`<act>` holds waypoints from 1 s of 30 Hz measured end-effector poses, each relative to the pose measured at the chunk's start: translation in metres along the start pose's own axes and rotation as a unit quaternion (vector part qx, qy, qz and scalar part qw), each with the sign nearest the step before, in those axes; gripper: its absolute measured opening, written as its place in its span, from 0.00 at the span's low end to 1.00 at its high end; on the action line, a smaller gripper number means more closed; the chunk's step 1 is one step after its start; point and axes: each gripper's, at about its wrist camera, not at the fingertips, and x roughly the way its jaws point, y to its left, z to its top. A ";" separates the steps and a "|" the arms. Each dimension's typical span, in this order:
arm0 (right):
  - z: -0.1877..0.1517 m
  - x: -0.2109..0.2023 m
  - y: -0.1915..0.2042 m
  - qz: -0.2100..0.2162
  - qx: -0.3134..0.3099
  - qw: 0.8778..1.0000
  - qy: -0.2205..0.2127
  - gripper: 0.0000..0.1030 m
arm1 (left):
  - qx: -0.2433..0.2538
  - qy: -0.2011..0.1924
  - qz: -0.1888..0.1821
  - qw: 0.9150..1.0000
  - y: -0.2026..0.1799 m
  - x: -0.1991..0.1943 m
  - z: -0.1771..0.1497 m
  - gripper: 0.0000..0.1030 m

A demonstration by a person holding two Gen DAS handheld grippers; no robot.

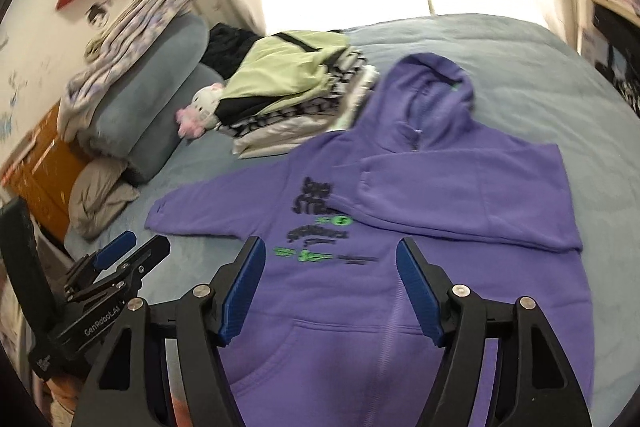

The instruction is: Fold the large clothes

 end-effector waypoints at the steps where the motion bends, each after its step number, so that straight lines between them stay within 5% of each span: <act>1: -0.001 0.003 0.015 -0.003 -0.008 1.000 0.001 0.67 | -0.008 0.003 0.004 1.000 0.011 0.002 -0.002 0.69; 18: 0.008 0.128 0.149 -0.031 -0.063 0.997 0.018 0.67 | -0.118 0.051 0.061 0.990 0.176 0.070 -0.025 0.69; 30: 0.009 0.174 0.208 -0.019 -0.116 0.993 0.011 0.67 | -0.151 0.041 0.052 0.986 0.212 0.081 -0.015 0.69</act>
